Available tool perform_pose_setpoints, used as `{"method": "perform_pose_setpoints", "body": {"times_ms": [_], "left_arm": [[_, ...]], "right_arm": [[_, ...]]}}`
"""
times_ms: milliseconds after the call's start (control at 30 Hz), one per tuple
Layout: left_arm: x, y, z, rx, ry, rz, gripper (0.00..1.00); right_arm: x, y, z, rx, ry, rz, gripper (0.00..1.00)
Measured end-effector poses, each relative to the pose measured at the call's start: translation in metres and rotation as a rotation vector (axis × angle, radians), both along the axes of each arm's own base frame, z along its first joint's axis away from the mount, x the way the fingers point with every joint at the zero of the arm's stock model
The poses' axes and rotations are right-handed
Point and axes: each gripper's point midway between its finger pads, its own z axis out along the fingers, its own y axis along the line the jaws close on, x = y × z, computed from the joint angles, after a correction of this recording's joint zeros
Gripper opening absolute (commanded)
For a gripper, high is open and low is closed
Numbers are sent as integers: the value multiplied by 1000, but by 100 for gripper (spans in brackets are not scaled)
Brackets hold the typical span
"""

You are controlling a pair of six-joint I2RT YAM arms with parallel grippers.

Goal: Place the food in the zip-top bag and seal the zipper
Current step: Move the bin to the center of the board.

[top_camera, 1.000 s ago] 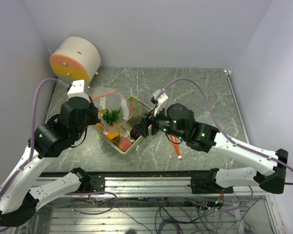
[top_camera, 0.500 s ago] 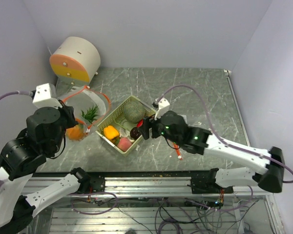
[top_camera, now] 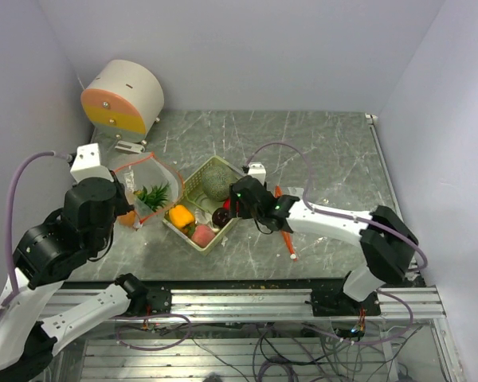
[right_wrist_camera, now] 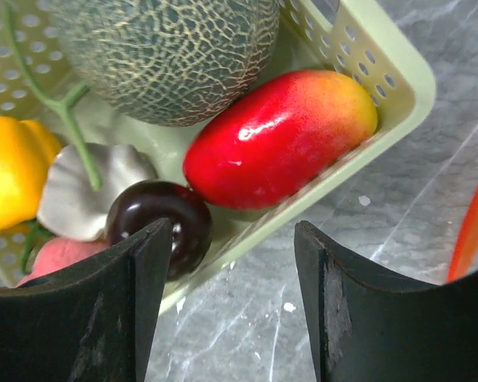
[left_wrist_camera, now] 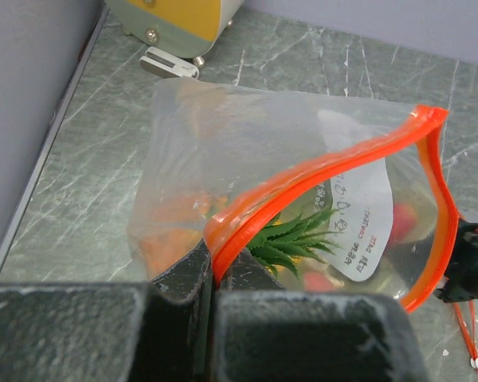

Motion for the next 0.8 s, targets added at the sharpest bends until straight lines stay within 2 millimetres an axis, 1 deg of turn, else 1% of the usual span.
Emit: {"method": "perform_pose_setpoints", "body": {"times_ms": [67, 167, 200, 233, 267, 333, 367, 467, 567, 633, 800], "left_arm": [[-3, 2, 1, -7, -8, 0, 7], [-6, 5, 3, -17, -20, 0, 7], [-7, 6, 4, -19, -22, -1, 7], [-8, 6, 4, -21, -25, -1, 7], [-8, 7, 5, -24, -28, -1, 7], [-9, 8, 5, -24, -28, -1, 7], [-9, 8, 5, -24, -28, -2, 7], [-9, 7, 4, -25, -26, -7, 7], [-9, 6, 4, -25, -25, -8, 7], [-8, 6, 1, -22, -20, -9, 7], [-5, -2, -16, -2, 20, -31, 7]], "right_arm": [[4, 2, -16, -9, 34, -16, 58], [7, 6, -33, -17, 66, -33, 44], [6, 6, -37, -22, 71, -34, 43], [7, 6, -38, -19, 76, -42, 38], [7, 6, -38, -13, 76, -47, 31], [9, 6, -37, -4, 73, -58, 22], [11, 5, -36, 6, 74, -72, 20], [19, -1, -35, 5, 67, -95, 18], [26, -13, -35, -24, 60, -111, 18], [28, -25, -35, -47, 60, -120, 18], [26, -67, -36, -104, 55, -170, 18]]}}
